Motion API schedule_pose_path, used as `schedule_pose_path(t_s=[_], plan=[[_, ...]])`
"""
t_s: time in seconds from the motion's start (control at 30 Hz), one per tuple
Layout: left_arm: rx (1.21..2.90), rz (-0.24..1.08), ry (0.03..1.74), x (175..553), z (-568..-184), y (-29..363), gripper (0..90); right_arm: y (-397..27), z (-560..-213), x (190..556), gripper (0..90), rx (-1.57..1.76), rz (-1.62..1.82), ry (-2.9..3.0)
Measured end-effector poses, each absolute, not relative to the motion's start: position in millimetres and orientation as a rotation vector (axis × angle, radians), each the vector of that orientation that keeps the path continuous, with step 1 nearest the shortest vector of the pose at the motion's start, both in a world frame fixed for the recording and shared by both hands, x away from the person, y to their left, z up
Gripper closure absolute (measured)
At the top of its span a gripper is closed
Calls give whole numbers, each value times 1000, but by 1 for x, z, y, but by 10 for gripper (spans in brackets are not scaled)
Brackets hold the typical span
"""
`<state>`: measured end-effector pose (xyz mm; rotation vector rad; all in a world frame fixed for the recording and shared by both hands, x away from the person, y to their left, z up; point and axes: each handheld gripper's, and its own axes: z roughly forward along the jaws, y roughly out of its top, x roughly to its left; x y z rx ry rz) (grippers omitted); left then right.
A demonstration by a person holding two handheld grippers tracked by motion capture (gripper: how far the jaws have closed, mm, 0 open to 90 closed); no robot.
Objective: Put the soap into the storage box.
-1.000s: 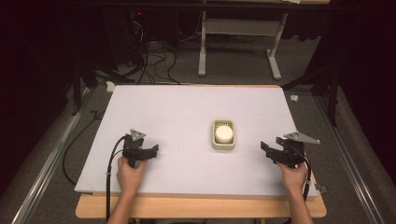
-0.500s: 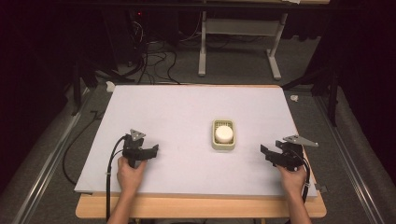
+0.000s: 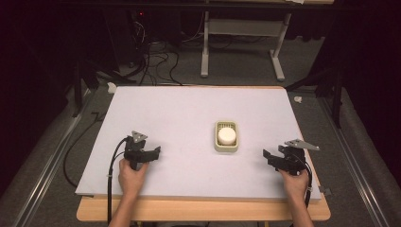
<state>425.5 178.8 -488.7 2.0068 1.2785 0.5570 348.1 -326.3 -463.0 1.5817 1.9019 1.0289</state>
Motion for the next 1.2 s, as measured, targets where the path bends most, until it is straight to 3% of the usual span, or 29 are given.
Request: schedule_pose_path(t_s=[0.97, 1.2], plan=[[2008, 558, 1279, 425, -489, 179, 205, -324, -480, 351, 286, 1620, 936, 1949], [2009, 559, 1279, 425, -488, 178, 205, -317, -481, 352, 243, 1567, 860, 1984]])
